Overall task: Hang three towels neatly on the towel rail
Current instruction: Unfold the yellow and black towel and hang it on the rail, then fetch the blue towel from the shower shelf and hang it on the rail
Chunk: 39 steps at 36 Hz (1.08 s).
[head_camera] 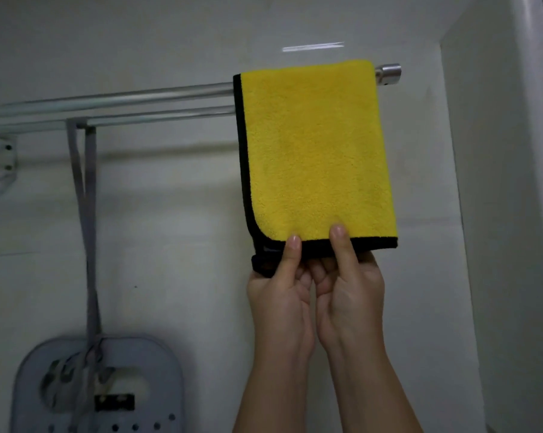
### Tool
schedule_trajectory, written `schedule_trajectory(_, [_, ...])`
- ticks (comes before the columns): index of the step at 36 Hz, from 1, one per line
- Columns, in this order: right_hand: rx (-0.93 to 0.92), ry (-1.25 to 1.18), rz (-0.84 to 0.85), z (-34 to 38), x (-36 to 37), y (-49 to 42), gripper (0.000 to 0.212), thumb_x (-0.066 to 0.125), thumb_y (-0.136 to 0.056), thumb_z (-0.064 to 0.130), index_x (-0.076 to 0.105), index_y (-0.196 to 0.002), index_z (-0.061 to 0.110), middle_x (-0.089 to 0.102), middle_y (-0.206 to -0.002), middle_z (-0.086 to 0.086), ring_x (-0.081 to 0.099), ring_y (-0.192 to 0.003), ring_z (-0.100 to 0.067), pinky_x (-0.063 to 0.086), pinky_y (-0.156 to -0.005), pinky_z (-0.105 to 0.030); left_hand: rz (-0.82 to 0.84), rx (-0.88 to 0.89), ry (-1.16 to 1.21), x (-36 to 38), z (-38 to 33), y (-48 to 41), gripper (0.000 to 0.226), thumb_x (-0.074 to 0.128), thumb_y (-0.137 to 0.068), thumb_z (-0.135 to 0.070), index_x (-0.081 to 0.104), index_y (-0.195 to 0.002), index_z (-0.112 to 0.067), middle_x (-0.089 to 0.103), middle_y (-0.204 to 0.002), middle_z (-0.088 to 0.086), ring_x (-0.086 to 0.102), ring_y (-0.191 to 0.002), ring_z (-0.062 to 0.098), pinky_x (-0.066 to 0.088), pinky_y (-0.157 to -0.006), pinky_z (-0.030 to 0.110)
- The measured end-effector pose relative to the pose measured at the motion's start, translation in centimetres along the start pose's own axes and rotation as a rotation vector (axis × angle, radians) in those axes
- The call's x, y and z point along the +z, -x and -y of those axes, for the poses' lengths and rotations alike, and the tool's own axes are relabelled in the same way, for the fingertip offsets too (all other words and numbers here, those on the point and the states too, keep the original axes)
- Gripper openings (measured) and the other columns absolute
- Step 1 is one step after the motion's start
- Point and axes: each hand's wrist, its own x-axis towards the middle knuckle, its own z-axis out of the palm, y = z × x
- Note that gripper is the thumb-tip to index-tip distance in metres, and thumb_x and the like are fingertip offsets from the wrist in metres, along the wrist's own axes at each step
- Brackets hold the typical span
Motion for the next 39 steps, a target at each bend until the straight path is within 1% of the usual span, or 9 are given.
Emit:
schedule_trajectory(4, [0.006, 0.179, -0.012, 0.1, -0.7, 1.6, 0.038, 0.065, -0.069, 0.026, 0.063, -0.101, 0.004, 0.071, -0.098, -0.014, 0.069, -0.087, -0.024, 0.056, -0.063, -0.026, 0.046, 0.008, -0.194, -1.8, -0.7, 1.0, 0.018, 0.065, -0.065, -0.014, 0.069, -0.082, -0.012, 0.073, -0.079, 0.003, 0.069, -0.073, 0.011, 0.055, -0.063, 0.020])
schedule_trajectory(6, [0.044, 0.252, -0.017, -0.2, -0.8, 2.7, 0.045, 0.065, -0.068, 0.029, 0.061, -0.104, 0.000, 0.071, -0.094, -0.016, 0.068, -0.084, -0.023, 0.055, -0.062, -0.024, 0.056, -0.010, -0.297, -2.7, -1.5, 1.9, 0.026, 0.065, -0.064, -0.020, 0.068, -0.088, -0.011, 0.073, -0.080, 0.003, 0.068, -0.073, 0.009, 0.054, -0.063, 0.019])
schedule_trajectory(8, [0.083, 0.300, 0.000, -0.7, -0.9, 3.8, 0.035, 0.065, -0.072, 0.025, 0.061, -0.098, 0.002, 0.071, -0.082, -0.010, 0.067, -0.073, -0.016, 0.052, -0.057, -0.020, 0.035, -0.021, -0.385, -3.5, -2.6, 2.7, 0.035, 0.064, -0.068, -0.020, 0.064, -0.100, -0.007, 0.073, -0.088, 0.007, 0.069, -0.079, 0.012, 0.055, -0.067, 0.020])
schedule_trajectory(11, [0.134, 0.337, 0.026, -1.6, -0.5, 5.6, 0.005, 0.061, -0.083, 0.016, 0.060, -0.084, 0.011, 0.070, -0.074, -0.004, 0.064, -0.068, -0.012, 0.049, -0.055, -0.018, -0.001, -0.001, -0.497, -4.6, -5.1, 4.0, 0.022, 0.056, -0.085, -0.011, 0.059, -0.106, -0.009, 0.073, -0.097, 0.010, 0.069, -0.088, 0.016, 0.056, -0.072, 0.021])
schedule_trajectory(17, [0.211, 0.373, 0.171, -3.5, 2.2, 10.3, 0.010, 0.057, -0.085, 0.013, 0.058, -0.077, 0.018, 0.068, -0.063, 0.004, 0.062, -0.058, -0.005, 0.047, -0.053, -0.015, -0.066, 0.099, -0.760, -7.3, -12.0, 7.7, 0.014, 0.051, -0.089, -0.013, 0.059, -0.099, -0.019, 0.074, -0.094, -0.001, 0.069, -0.088, 0.011, 0.050, -0.066, 0.019])
schedule_trajectory(23, [0.360, 0.324, 0.329, -6.2, 5.9, 16.9, 0.016, 0.055, -0.086, 0.008, 0.060, -0.073, 0.016, 0.068, -0.060, 0.002, 0.061, -0.053, -0.005, 0.047, -0.050, -0.013, -0.223, 0.184, -0.946, -9.6, -19.9, 13.5, 0.022, 0.049, -0.089, -0.007, 0.063, -0.078, -0.020, 0.073, -0.073, -0.002, 0.068, -0.070, 0.008, 0.048, -0.056, 0.016])
schedule_trajectory(31, [0.581, 0.317, 0.501, -9.0, 11.2, 27.8, 0.016, 0.055, -0.087, 0.014, 0.062, -0.073, 0.021, 0.071, -0.066, 0.005, 0.063, -0.058, -0.004, 0.048, -0.053, -0.013, -0.468, 0.275, -1.169, -10.3, -30.5, 23.8, 0.023, 0.046, -0.091, -0.008, 0.063, -0.080, -0.019, 0.073, -0.074, -0.002, 0.067, -0.067, 0.007, 0.049, -0.059, 0.016])
schedule_trajectory(35, [0.672, 0.280, 0.569, -9.3, 14.1, 32.7, 0.013, 0.056, -0.086, 0.016, 0.062, -0.075, 0.018, 0.071, -0.066, 0.005, 0.063, -0.058, -0.005, 0.048, -0.053, -0.013, -0.598, 0.287, -1.254, -10.4, -34.7, 28.8, 0.022, 0.045, -0.092, -0.009, 0.063, -0.083, -0.017, 0.073, -0.074, -0.003, 0.067, -0.067, 0.006, 0.048, -0.066, 0.024])
schedule_trajectory(39, [0.763, 0.191, 0.643, -9.4, 17.3, 37.8, 0.012, 0.056, -0.086, 0.014, 0.062, -0.075, 0.017, 0.070, -0.065, 0.004, 0.062, -0.057, -0.005, 0.049, -0.054, -0.014, -0.738, 0.369, -1.300, -10.1, -39.2, 33.4, 0.026, 0.045, -0.092, -0.008, 0.064, -0.079, -0.021, 0.073, -0.073, -0.003, 0.066, -0.065, 0.005, 0.046, -0.060, 0.017])
